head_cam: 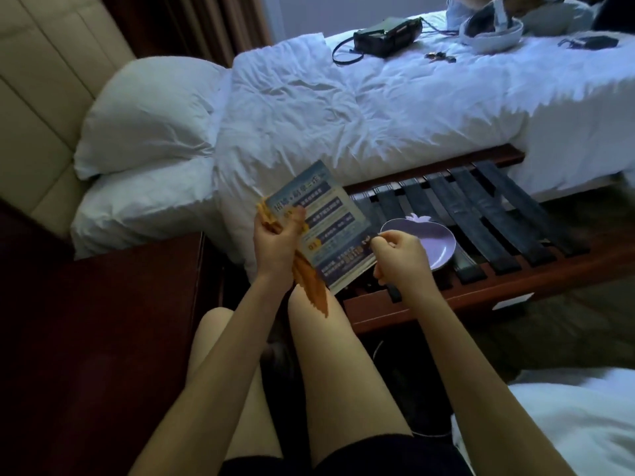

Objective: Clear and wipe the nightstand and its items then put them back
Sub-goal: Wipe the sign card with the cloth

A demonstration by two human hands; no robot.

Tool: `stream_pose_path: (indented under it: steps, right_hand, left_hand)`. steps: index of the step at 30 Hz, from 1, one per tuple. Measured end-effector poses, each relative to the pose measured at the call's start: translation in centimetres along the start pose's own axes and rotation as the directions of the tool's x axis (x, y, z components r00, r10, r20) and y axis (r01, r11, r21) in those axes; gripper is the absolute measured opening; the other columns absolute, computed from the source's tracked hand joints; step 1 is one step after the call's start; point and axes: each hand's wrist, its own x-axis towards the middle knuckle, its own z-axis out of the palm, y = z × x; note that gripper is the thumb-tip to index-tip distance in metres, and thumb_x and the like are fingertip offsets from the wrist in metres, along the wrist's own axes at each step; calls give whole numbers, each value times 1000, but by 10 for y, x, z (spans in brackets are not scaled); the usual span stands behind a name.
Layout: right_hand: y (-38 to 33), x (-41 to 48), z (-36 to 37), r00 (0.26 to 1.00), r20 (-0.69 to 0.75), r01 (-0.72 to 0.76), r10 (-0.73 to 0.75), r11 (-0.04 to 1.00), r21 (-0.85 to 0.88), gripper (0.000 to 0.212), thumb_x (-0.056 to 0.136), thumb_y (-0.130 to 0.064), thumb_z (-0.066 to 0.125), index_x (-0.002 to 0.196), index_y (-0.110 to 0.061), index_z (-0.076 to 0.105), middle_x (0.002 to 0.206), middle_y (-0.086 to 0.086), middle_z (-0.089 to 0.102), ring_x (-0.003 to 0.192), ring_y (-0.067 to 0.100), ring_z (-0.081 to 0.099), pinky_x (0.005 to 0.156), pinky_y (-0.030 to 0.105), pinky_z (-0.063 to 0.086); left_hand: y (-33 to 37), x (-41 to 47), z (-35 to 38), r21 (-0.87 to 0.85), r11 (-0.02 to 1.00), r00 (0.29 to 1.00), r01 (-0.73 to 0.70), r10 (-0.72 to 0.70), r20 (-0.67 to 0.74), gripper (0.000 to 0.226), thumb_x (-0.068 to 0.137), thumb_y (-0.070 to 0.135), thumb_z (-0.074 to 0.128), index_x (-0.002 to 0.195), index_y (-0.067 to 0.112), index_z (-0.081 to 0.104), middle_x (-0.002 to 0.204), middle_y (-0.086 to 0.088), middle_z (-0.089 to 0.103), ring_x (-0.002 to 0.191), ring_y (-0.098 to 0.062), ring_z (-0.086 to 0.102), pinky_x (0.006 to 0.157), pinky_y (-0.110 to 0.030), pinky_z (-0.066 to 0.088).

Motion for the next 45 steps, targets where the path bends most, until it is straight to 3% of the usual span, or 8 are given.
stream_pose_path:
  steps: [5, 10, 15, 19, 22, 26, 32, 45]
  right_hand:
    - [15, -35, 45, 981, 128, -185, 145, 894, 409, 53, 93, -38, 50, 137, -19, 27, 103, 0, 57, 93, 15, 60, 83, 38, 52]
    - [35, -47, 83, 899, 246, -404, 361, 473, 783, 44, 98, -30, 39, 133, -4, 34, 122, 24, 55, 103, 34, 61, 72, 37, 55]
    - [62, -67, 96, 909, 70, -310, 412, 553, 774, 29, 98, -20, 41, 123, -15, 27, 92, 8, 53, 69, 15, 62, 53, 26, 53]
    - [67, -70, 105, 934, 43, -270, 355, 620, 737, 19, 99, -23, 41, 114, -17, 31, 89, 7, 55, 62, 10, 64, 54, 27, 54]
    - [68, -70, 106, 930, 64, -292, 361, 625, 724, 24, 99, -29, 41, 118, -18, 30, 91, 8, 56, 67, 15, 63, 58, 29, 54]
    - [81, -67, 99, 944, -34, -257, 329, 795, 549, 36, 95, -25, 49, 123, -13, 29, 102, 9, 53, 83, 23, 59, 70, 34, 49]
    - [97, -63, 100, 950, -145, -183, 276, 870, 458, 31, 93, -25, 54, 117, -12, 39, 97, -1, 55, 88, 14, 56, 72, 19, 46]
    - [101, -60, 96, 923, -98, -225, 372, 730, 645, 7, 95, -29, 50, 93, -24, 45, 95, 6, 60, 78, 12, 64, 64, 23, 49]
  left_hand:
    - [1, -11, -13, -180, 983, 993, 23, -43, -108, 20, 86, 7, 62, 97, 23, 57, 83, -1, 69, 78, -22, 69, 68, -39, 57]
    - [-5, -34, -39, -49, 951, 941, 306, -310, -137, 21, 83, 28, 67, 96, 15, 60, 85, -8, 71, 77, -23, 70, 62, -35, 57]
    - [21, -7, -83, -196, 980, 875, -15, -83, -477, 48, 97, 32, 43, 140, 14, 33, 125, -15, 56, 101, -24, 59, 88, -35, 47]
    - [18, -7, -57, -334, 942, 965, -47, -44, -258, 44, 97, 26, 44, 137, 11, 35, 110, -14, 56, 79, -20, 61, 67, -30, 53]
    - [-14, -29, -39, 209, 970, 983, -126, 150, -103, 36, 95, 14, 50, 127, 28, 42, 124, -24, 52, 105, -46, 54, 90, -55, 46]
    - [-68, -37, -68, 752, 344, 821, -562, 118, 559, 38, 84, 5, 55, 122, 1, 57, 129, -17, 53, 122, -35, 46, 104, -41, 32]
    - [-84, -95, -70, 649, 643, 840, -406, -17, 542, 40, 95, 24, 41, 129, 4, 52, 138, -5, 45, 131, -5, 30, 112, -20, 18]
    - [-93, -77, -59, 740, 372, 783, -559, -55, 619, 43, 95, 28, 38, 132, 10, 50, 142, -9, 44, 135, -22, 33, 113, -28, 16]
